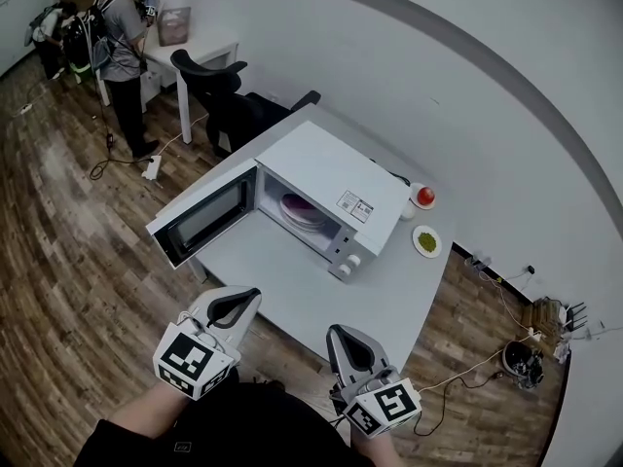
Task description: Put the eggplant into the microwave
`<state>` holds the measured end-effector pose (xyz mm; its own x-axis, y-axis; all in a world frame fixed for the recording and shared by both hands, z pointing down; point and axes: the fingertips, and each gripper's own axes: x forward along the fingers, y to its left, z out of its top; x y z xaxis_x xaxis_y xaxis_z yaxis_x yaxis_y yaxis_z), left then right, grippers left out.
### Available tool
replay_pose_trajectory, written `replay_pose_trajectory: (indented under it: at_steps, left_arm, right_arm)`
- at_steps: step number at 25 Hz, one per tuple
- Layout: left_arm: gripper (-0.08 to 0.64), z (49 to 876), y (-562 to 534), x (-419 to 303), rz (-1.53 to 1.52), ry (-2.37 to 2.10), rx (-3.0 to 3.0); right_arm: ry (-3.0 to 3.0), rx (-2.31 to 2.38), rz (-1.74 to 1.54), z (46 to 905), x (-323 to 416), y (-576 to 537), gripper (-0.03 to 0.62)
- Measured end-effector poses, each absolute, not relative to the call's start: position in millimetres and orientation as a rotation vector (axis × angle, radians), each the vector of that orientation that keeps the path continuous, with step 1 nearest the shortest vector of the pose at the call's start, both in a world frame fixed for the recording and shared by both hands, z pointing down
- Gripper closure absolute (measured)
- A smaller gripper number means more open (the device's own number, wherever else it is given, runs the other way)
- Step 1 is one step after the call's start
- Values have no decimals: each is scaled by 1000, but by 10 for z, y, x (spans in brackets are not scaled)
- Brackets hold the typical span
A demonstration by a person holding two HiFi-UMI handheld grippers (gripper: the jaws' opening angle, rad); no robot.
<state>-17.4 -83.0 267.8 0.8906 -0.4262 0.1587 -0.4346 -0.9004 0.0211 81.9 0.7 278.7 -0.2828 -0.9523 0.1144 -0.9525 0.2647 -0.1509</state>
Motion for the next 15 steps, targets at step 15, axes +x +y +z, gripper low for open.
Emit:
replay_pose_trajectory:
  at_steps: [15]
  left_arm:
    - [551, 2712, -820, -163, 257, -674, 3000]
  right_arm:
    - [-2508, 1866, 317, 2850, 809, -49, 578]
